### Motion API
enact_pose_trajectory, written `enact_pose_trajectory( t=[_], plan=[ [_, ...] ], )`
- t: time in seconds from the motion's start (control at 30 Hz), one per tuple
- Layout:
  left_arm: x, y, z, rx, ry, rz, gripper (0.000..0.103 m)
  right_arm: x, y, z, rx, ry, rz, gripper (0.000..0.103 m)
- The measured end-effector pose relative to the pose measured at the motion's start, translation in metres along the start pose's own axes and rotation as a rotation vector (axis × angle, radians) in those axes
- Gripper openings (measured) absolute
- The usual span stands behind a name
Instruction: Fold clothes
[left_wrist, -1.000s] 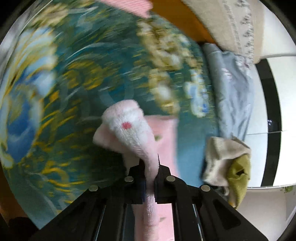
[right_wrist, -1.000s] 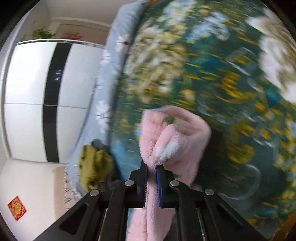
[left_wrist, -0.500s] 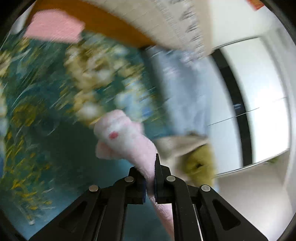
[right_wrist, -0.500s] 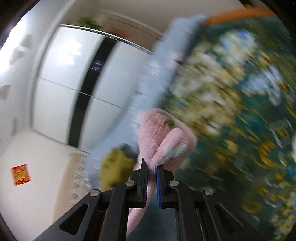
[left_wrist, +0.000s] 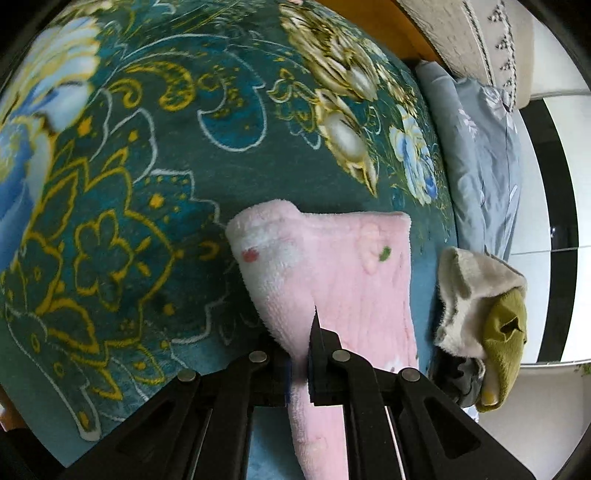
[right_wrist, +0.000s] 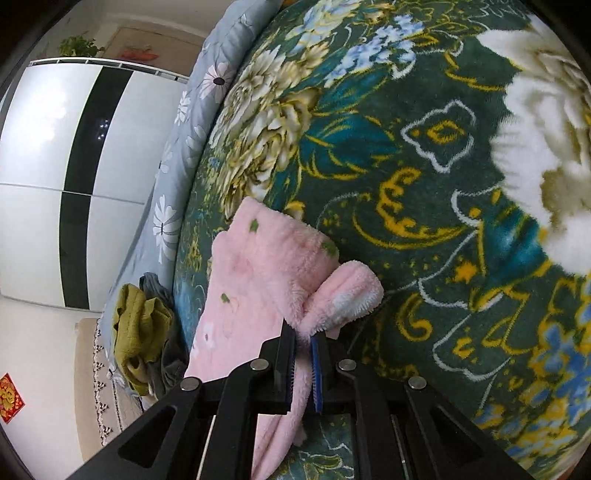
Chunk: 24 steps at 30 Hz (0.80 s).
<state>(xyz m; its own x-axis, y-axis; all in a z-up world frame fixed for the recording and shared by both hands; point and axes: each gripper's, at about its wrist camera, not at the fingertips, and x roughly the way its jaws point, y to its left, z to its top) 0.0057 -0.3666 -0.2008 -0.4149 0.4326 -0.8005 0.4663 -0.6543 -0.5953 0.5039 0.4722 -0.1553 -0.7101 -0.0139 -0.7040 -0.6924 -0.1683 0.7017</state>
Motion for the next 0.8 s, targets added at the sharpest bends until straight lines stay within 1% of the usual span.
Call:
enact_pose_trajectory(
  t=[0.07,0.13,0.17,0.23,0.27,0.3,0.33,0.37,0.4,0.47,0.6,0.67,0.7,0.8],
  plan=[
    [0.003,0.000,0.000,0.006,0.007,0.024,0.006,-0.003,-0.001,0.000,-0.008,0.005,-0.011,0.008],
    [0.005,0.003,0.002,0.003,0.011,0.039,0.006,-0.006,-0.001,0.000,-0.008,0.013,-0.011,0.012],
    [0.006,0.004,0.002,-0.005,0.011,0.039,0.006,-0.007,0.000,0.001,-0.011,0.020,-0.009,0.012],
    [0.007,0.006,0.002,-0.020,0.013,0.034,0.006,-0.009,0.005,0.003,-0.028,0.036,0.000,0.020],
    [0.007,0.007,0.001,-0.027,0.014,0.032,0.006,-0.010,0.007,0.004,-0.044,0.044,0.009,0.031],
    [0.007,0.007,0.001,-0.028,0.016,0.032,0.006,-0.011,0.010,0.005,-0.060,0.052,0.019,0.044],
    [0.007,0.007,0.001,-0.030,0.018,0.032,0.006,-0.010,0.012,0.006,-0.067,0.067,0.044,0.050],
    [0.006,0.006,0.001,-0.031,0.020,0.031,0.006,-0.009,0.011,0.007,-0.059,0.078,0.065,0.060],
    [0.005,0.006,0.001,-0.029,0.022,0.030,0.006,-0.007,0.010,0.008,-0.048,0.089,0.084,0.062],
    [0.005,0.005,0.001,-0.029,0.026,0.030,0.006,-0.001,0.001,0.012,0.021,0.092,0.088,0.062],
    [0.003,0.003,0.001,-0.037,0.031,0.035,0.006,0.011,-0.012,0.009,0.096,0.155,0.044,0.062],
    [0.001,0.001,0.001,-0.034,0.033,0.040,0.006,0.006,-0.016,0.006,0.095,0.173,0.041,0.062],
    [0.001,0.000,0.001,-0.029,0.034,0.044,0.006,0.002,-0.018,0.005,0.095,0.166,0.046,0.062],
    [0.001,-0.002,0.001,-0.021,0.033,0.055,0.006,-0.013,-0.032,0.010,0.122,0.118,0.021,0.065]
  ],
)
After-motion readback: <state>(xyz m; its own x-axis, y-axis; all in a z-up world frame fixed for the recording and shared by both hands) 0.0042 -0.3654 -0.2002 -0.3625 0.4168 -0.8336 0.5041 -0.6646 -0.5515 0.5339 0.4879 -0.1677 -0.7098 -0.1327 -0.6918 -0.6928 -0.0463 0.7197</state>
